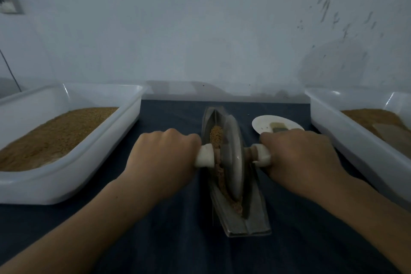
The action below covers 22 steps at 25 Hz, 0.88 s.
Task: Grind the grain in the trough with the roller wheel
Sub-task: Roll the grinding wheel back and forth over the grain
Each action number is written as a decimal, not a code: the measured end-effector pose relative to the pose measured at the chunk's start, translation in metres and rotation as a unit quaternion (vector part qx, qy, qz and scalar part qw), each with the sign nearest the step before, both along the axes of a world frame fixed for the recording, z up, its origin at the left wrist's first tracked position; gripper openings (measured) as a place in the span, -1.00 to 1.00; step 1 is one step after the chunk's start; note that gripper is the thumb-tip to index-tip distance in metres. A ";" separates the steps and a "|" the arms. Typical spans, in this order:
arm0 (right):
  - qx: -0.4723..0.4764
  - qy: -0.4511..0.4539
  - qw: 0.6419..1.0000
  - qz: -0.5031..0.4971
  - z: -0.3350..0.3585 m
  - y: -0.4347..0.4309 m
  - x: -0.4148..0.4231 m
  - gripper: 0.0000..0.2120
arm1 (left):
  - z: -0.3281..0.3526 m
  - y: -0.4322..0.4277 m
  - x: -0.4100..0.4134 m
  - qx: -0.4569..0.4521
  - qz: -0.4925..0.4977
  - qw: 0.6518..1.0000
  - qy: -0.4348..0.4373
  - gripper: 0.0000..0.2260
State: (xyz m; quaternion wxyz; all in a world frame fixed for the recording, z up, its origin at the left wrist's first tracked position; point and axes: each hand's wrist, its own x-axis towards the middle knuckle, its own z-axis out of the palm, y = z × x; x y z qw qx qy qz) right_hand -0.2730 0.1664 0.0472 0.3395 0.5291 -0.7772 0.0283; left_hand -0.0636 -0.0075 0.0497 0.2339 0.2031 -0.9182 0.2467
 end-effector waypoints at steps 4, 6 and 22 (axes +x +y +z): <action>0.019 -0.078 0.996 -0.037 -0.006 -0.018 -0.009 -0.65 | 0.001 -0.015 -0.026 0.005 0.050 0.999 -0.022 -0.69; 0.011 -0.087 0.995 -0.037 0.000 -0.046 -0.019 -0.70 | 0.002 -0.034 -0.048 0.042 0.077 0.996 -0.003 -0.84; 0.057 -0.108 0.991 -0.053 0.010 -0.052 -0.020 -0.76 | 0.007 -0.044 -0.053 0.088 0.065 0.993 -0.037 -0.92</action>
